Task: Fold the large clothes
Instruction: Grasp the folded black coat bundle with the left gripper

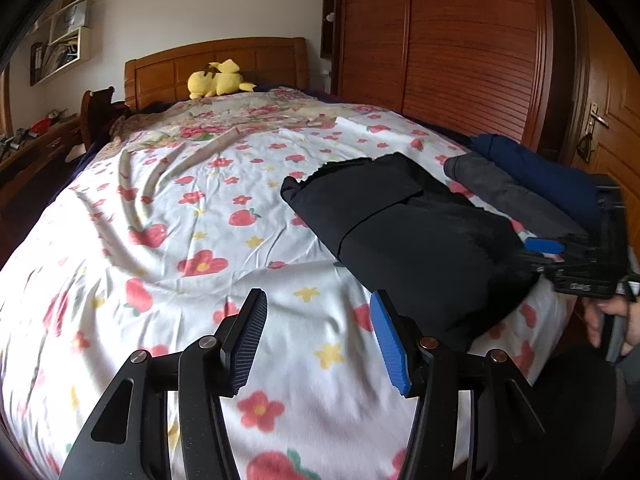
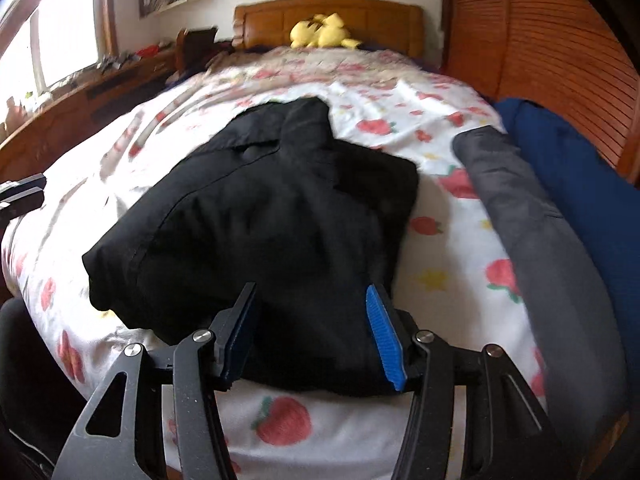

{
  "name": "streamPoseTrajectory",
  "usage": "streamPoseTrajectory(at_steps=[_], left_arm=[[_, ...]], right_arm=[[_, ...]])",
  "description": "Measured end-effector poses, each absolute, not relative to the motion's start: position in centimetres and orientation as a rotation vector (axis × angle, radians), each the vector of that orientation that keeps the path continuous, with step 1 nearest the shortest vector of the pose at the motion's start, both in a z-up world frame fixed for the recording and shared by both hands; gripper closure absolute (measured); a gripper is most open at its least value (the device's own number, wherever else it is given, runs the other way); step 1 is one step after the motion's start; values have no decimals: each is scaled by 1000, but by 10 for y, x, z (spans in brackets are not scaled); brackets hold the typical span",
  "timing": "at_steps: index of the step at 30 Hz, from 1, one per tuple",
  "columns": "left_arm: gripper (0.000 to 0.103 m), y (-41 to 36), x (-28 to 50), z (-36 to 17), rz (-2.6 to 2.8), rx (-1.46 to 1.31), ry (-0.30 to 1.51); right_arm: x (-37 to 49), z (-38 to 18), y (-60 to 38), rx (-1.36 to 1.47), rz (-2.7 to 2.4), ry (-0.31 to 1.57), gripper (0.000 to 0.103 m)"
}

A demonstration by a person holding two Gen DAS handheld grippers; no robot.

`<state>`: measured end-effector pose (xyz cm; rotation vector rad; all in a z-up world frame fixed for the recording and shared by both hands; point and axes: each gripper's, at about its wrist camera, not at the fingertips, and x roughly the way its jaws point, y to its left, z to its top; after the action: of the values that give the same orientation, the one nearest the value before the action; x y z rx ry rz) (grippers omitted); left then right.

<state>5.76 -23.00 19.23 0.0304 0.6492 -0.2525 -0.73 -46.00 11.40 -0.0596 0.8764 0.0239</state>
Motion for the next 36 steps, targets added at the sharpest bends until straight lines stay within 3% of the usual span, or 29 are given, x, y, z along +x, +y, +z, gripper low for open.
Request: streamPoseTrajectory(at_steps=[5,14,24,36], left_arm=[[46,-238,87,186,-275,41,653],[45,-255,139,182,-283,77,652],[39,-266,211,166,-267,45,667],[39,-262,315,148,-193,14,738]], right_arm=[[-11,112,-477,-30,-28,849,26],[6,81,-491,121,22,912,26],[7,77,-483,71,37,897,26],[9,74,-489,109,60,914,26]])
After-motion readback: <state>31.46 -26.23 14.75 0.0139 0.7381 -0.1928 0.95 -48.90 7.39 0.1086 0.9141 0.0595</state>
